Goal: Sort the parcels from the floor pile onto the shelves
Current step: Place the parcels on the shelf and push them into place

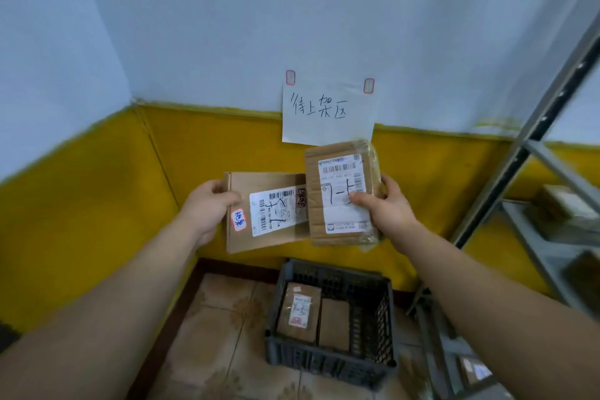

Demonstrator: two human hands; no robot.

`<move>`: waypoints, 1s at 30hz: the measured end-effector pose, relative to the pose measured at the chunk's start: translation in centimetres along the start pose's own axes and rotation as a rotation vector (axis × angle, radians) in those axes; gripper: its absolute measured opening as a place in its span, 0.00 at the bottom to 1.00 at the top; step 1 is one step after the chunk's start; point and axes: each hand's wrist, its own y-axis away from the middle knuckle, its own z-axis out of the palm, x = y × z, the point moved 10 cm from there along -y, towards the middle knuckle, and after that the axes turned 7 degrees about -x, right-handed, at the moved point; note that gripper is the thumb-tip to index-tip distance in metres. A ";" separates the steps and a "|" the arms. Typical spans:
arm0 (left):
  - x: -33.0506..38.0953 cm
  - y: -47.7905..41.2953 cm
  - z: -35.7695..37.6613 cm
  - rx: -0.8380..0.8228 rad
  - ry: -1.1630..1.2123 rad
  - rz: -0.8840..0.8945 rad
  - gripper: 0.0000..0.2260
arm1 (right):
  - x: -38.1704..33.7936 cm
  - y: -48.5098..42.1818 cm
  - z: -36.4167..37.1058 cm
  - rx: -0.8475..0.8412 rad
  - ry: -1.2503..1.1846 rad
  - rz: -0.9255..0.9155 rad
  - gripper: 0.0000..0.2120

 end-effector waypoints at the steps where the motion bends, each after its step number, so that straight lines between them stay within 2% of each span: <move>1: 1.4 1.2 0.0 -0.008 -0.017 0.035 0.15 | -1.3 0.7 -0.3 -0.004 0.007 -0.024 0.43; 3: 4.3 3.5 0.3 -0.022 -0.138 0.115 0.19 | -3.8 2.0 -1.0 -0.024 0.015 -0.080 0.42; 6: 7.9 6.3 1.1 -0.025 -0.530 0.210 0.24 | -7.1 3.7 -2.4 -0.076 0.087 -0.168 0.43; 7: 8.7 7.2 1.5 -0.028 -0.590 0.227 0.25 | -7.8 4.3 -2.9 -0.105 0.113 -0.185 0.43; 10: 11.0 9.9 3.4 -0.029 -0.647 0.279 0.24 | -9.0 5.9 -4.2 -0.204 0.175 -0.208 0.45; 12: 11.2 11.5 5.2 -0.067 -0.709 0.235 0.28 | -9.0 7.0 -5.4 -0.246 0.207 -0.208 0.47; 14: 10.5 12.7 6.7 -0.106 -0.756 0.146 0.30 | -8.4 8.0 -6.8 -0.266 0.200 -0.201 0.43; 17: 10.0 14.8 9.0 -0.144 -0.809 0.111 0.17 | -6.6 9.5 -8.7 -0.281 0.159 -0.167 0.39; 19: 10.1 16.2 10.2 -0.173 -0.828 0.139 0.13 | -5.5 10.4 -9.5 -0.301 0.128 -0.144 0.39; 21: 9.9 17.9 11.5 -0.229 -0.906 0.142 0.17 | -4.6 11.5 -10.1 -0.306 0.087 -0.124 0.39; 24: 9.8 19.4 12.3 -0.233 -1.158 0.165 0.26 | -4.0 13.2 -10.5 -0.310 0.043 -0.114 0.40; 26: 10.2 20.5 12.4 -0.239 -1.156 0.206 0.27 | -4.0 14.2 -10.5 -0.314 0.027 -0.120 0.39; 30: 11.4 21.9 10.2 -0.172 -0.933 0.250 0.31 | -4.9 16.3 -10.5 -0.277 -0.038 -0.144 0.37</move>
